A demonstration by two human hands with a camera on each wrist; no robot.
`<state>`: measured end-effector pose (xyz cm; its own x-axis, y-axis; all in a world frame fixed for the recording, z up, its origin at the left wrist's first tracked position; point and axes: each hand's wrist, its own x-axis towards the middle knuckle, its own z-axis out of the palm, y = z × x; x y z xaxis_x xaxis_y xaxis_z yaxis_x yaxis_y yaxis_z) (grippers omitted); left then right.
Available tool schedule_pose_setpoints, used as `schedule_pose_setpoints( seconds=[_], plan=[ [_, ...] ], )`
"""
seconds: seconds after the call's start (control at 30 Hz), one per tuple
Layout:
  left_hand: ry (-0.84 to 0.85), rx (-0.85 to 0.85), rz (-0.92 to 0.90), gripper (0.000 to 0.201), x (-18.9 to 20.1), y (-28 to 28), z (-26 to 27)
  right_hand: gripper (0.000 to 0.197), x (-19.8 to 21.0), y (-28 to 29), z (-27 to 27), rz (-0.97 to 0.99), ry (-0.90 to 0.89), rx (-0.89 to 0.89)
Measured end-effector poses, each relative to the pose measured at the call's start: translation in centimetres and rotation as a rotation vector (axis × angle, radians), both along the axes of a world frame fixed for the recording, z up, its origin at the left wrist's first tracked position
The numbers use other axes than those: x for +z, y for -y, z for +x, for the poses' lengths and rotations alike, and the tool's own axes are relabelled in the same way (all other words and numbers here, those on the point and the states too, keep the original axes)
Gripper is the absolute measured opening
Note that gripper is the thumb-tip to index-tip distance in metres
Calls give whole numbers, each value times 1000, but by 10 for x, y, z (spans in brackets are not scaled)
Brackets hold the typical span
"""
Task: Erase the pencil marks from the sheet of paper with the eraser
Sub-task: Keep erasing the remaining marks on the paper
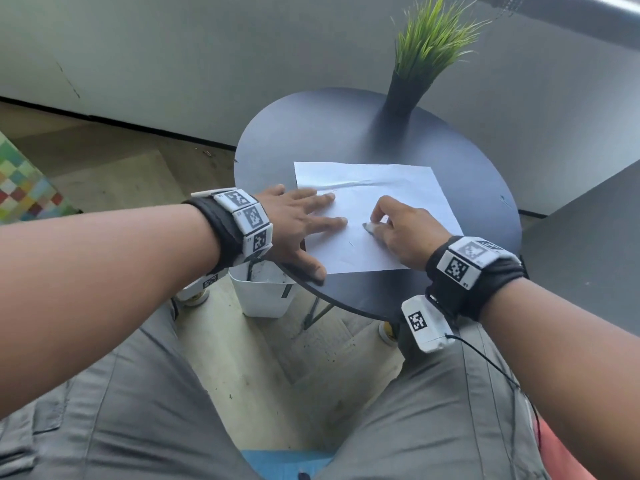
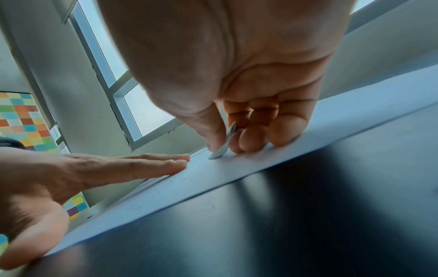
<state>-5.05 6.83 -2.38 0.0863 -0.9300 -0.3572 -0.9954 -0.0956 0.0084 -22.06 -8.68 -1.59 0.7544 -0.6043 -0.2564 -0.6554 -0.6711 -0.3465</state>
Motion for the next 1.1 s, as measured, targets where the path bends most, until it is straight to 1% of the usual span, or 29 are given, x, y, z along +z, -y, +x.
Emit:
schedule_pose_setpoints(
  seconds=[0.1,0.2,0.23,0.33,0.37,0.4,0.47,0.5,0.53,0.63,0.67,0.77,0.8,0.83,0.93,0.97,1.07,1.1],
  plan=[
    [30,12,-25,98,3,4,0,18,5,0,3,-20,-19,-3],
    [63,50,-28,99,7,7,-5,20,10,-14,3,-40,-43,15],
    [70,60,-17,100,8,8,-7,21,10,-23,2,-37,-58,48],
    [99,71,19,102,11,10,-11,25,9,-57,-6,7,-80,227],
    [112,71,26,104,12,12,-12,24,9,-58,-8,13,-90,238],
    [123,71,33,105,14,13,-13,24,10,-52,-8,15,-90,191],
    [137,65,49,105,16,15,-16,24,13,-38,-9,21,-62,22],
    [147,63,54,105,17,15,-17,24,14,-36,-10,14,-50,-28],
    [151,60,58,105,17,16,-18,24,13,-40,-10,8,-54,-15],
    [149,65,60,105,17,16,-20,21,10,-69,-13,54,-100,188],
    [152,65,60,105,16,17,-19,21,11,-69,-13,56,-102,192],
    [160,67,70,104,17,19,-21,25,16,-40,-8,19,-66,-30],
    [159,71,75,103,18,20,-22,24,16,-39,-8,1,-56,-60],
    [157,73,76,103,18,20,-21,22,16,-45,-8,-6,-65,-34],
    [165,64,80,101,18,22,-22,16,11,-75,-9,48,-92,197],
    [164,68,88,102,18,22,-22,16,11,-73,-11,52,-92,201],
    [156,82,91,103,18,24,-23,22,17,-41,-11,20,-67,-56],
    [148,89,93,104,18,24,-24,23,17,-39,-13,7,-59,-96]
  ],
)
